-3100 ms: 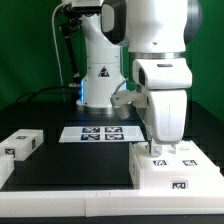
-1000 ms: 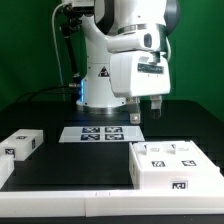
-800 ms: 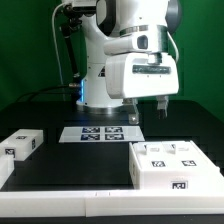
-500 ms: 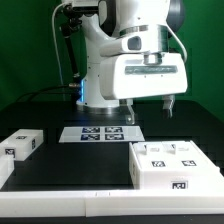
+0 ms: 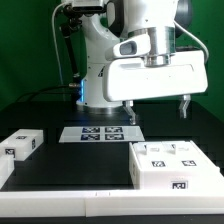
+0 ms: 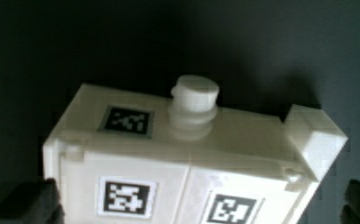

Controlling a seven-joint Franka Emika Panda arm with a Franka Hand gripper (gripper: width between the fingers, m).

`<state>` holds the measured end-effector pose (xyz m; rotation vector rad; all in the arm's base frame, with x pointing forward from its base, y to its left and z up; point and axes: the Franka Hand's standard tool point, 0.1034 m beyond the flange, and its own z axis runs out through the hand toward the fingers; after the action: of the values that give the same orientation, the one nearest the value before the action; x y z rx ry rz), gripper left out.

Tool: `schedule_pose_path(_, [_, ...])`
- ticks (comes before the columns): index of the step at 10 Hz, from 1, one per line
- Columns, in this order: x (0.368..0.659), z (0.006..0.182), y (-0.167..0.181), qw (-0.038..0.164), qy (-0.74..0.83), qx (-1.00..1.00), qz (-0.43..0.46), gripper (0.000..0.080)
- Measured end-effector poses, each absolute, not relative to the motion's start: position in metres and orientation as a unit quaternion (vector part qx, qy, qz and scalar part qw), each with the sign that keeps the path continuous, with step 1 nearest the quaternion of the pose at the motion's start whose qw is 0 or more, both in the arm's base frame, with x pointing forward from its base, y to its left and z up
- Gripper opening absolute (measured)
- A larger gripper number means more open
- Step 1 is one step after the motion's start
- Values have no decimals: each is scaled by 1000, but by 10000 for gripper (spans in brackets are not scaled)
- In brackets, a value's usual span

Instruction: Assemble cabinet

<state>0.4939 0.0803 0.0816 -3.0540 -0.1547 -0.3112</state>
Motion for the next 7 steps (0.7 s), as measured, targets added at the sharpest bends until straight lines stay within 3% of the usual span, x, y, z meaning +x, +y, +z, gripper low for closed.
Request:
schedule_pose_path(2, [494, 67, 80, 44, -27, -992, -116, 797])
schedule_pose_path(6, [493, 65, 80, 42, -38, -992, -113, 797])
schedule_pose_path(7, [492, 53, 71, 40, -37, -993, -109, 797])
